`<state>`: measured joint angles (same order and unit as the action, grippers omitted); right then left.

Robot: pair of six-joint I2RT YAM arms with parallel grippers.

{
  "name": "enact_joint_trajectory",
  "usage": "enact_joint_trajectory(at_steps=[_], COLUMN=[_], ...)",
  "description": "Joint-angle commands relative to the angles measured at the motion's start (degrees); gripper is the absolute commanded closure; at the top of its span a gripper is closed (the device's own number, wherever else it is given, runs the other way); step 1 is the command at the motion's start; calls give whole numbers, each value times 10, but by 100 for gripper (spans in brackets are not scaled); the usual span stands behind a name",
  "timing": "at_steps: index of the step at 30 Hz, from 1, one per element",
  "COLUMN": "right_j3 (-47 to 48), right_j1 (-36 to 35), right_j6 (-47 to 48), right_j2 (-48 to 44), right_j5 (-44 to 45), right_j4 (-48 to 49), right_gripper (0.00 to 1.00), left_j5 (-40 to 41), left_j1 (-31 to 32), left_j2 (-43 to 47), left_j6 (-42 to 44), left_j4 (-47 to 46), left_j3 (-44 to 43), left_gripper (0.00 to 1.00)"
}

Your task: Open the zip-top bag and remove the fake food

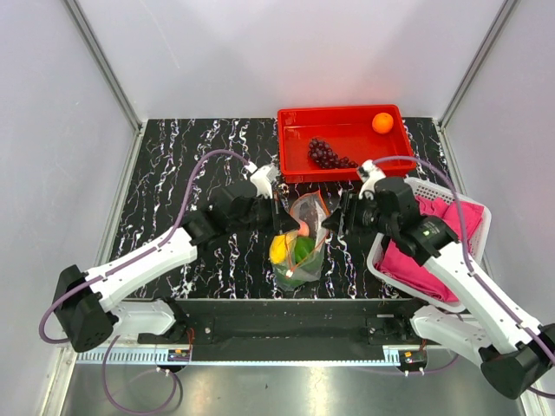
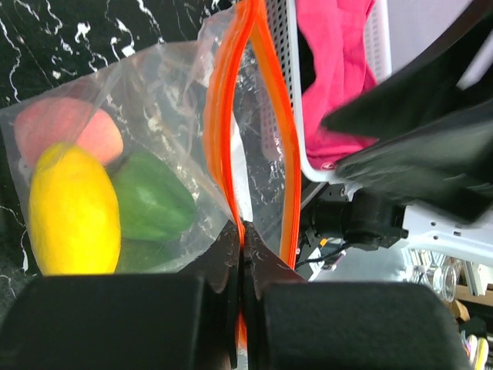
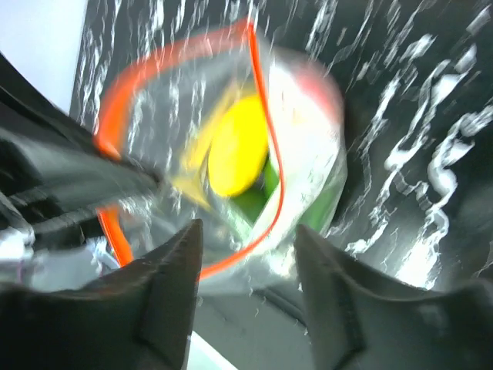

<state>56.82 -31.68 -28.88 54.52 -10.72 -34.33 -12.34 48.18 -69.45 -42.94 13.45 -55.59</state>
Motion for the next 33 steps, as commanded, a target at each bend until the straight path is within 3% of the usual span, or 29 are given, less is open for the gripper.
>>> enact_joint_trajectory(at_steps=[1,7,14,19,22,27,33], right_j3=[-39,-14,11,26,61,86,117], right_j1=[-8,-44,-73,-82,-84,-85,-85], right_j6=[-23,-48,-82,-72,-42,-18,-49], right_j2=[15,33,93,88,79,39,117], right_j5=[-124,-116,-92,-29,0,18,-18], right_j4=[47,78,98,74,18,-21,26], right_gripper=[53,67,72,68,57,49,53], left_j5=[20,26,37,59,80,111,114], left_j1=[-1,0,3,12,12,12,13], left_j2=[20,19,18,23,31,56,57], left_j6=[-14,-27,-28,-29,-29,-31,-38], left_j4=[-40,-43,-44,-43,-40,-38,-55], left_j3=[5,17,8,7,11,25,28], left_gripper=[100,100,100,100,100,100,100])
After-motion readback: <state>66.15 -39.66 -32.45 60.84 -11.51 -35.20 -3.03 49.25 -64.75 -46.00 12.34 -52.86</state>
